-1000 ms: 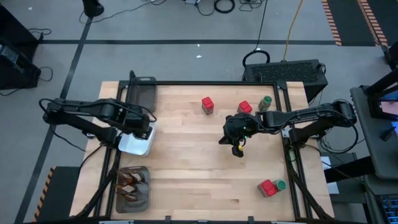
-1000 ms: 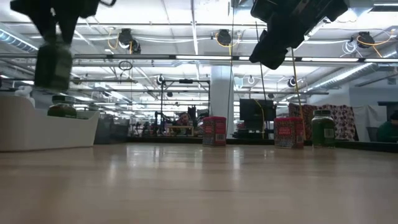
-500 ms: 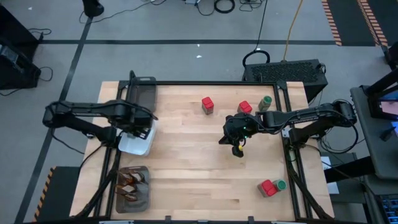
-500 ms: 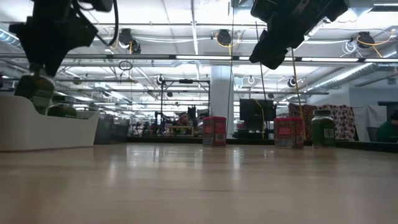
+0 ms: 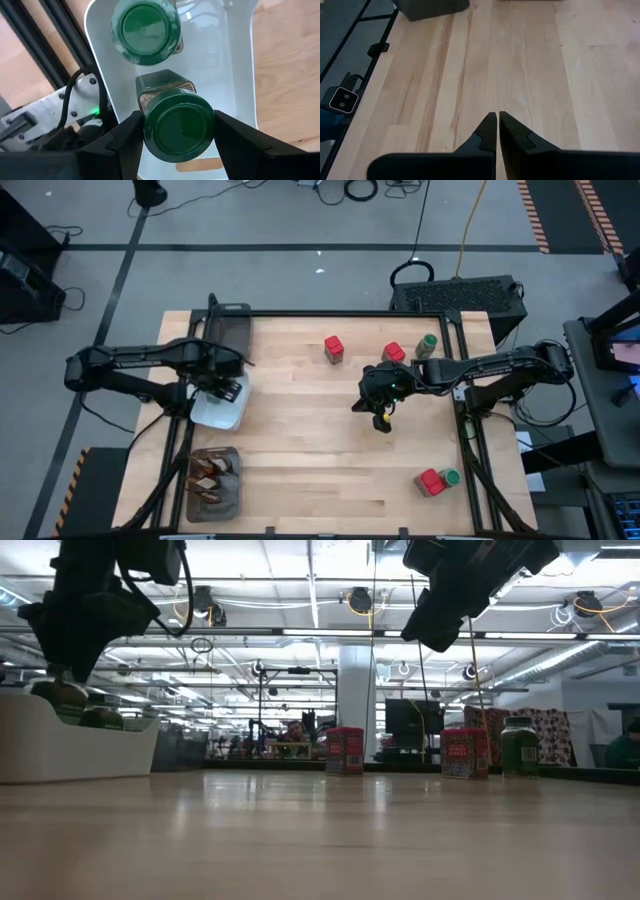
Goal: Sort spices by type
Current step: Put the green seasoning bottle into the white bin
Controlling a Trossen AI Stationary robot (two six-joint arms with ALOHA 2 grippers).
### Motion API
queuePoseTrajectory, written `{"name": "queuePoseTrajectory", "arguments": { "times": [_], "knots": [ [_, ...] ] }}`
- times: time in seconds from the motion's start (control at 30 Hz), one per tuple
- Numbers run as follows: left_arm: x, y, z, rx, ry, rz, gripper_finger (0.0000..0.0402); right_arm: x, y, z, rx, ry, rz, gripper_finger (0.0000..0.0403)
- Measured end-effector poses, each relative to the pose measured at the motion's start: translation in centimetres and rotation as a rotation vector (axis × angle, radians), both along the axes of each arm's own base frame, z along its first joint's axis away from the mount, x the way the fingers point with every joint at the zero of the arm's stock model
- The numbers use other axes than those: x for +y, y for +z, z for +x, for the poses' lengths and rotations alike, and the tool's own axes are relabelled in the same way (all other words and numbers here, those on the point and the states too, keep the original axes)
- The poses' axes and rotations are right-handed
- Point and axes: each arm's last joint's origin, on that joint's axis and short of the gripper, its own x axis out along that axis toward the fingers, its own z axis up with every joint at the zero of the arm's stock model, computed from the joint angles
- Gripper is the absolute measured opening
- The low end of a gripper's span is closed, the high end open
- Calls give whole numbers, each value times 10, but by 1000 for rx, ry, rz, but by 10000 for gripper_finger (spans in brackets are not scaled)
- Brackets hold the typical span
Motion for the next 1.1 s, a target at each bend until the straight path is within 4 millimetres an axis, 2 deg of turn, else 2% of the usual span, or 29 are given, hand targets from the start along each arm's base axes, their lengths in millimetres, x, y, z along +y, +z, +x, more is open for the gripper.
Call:
{"name": "queuePoseTrajectory", "arguments": {
  "times": [0.2, 0.5, 1.1],
  "knots": [
    [4, -8, -4, -55, -18, 8, 219, 0, 0, 0, 0, 0, 0, 0],
    [4, -22, -9, -15, -18, -5, 220, 0, 0, 0, 3, 0, 0, 0],
    [5, -22, -4, -75, -35, 2, 221, 0, 0, 0, 2, 0, 0, 0]
  ]
}}
